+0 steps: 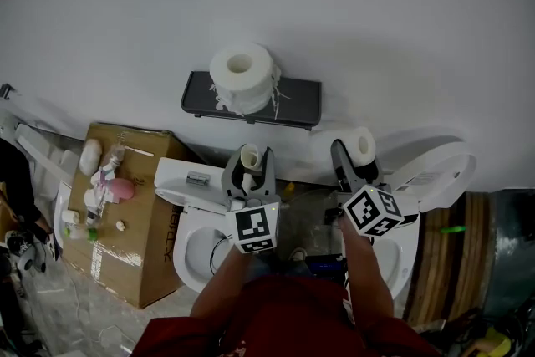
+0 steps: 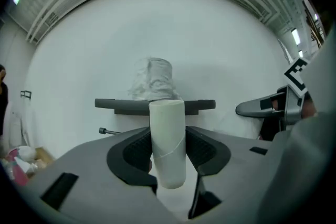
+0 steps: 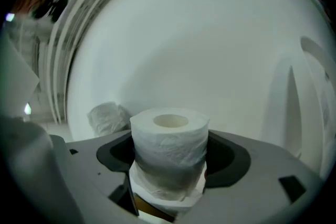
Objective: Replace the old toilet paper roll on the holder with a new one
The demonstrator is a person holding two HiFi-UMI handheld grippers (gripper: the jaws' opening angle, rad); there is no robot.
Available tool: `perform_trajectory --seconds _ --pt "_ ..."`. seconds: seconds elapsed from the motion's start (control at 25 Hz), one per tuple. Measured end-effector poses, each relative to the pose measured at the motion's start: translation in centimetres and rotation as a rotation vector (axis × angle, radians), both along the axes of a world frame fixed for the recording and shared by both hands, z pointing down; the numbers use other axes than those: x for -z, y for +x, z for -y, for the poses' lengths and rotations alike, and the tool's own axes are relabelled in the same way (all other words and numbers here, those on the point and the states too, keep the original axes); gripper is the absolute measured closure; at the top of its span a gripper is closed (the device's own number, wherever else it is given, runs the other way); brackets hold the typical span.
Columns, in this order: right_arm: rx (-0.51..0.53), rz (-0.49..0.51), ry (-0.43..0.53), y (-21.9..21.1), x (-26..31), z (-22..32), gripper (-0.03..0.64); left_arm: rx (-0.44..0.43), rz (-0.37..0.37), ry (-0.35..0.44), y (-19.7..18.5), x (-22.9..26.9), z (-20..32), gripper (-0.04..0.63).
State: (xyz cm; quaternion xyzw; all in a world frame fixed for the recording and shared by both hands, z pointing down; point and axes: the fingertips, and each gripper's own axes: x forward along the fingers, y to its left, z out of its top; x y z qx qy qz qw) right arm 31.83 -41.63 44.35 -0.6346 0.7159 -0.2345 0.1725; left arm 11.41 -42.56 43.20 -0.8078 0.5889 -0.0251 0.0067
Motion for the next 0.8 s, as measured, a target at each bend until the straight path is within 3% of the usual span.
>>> perform_trajectory --seconds 0.12,0.16,0.24,0.44,0.8 --pt "-0.069 0.456 0.012 1.9 -1.0 1.0 0.225 -0.003 -0.027 -0.021 -0.1 -0.2 0.2 0.402" --pt "-0.091 0.570 0.020 2.3 -1.4 1.4 0.225 -0.003 -0.030 -0.024 -0.2 -0.2 0.3 0.402" --pt "-0.131 0.696 0.034 2.7 -2.0 2.0 0.225 -0.004 -0.023 -0.020 -0.3 -0.2 0.4 0.402" --pt "-0.163 0.827 0.042 1.6 -2.9 3.6 0.225 0.003 -0.018 -0.018 -1.1 -0.1 0.9 0.402" --pt "-0.069 0.843 -0.008 -3.3 -3.7 6.3 0.225 0.052 -0.015 -0.017 -3.8 -0.3 1.8 0.402"
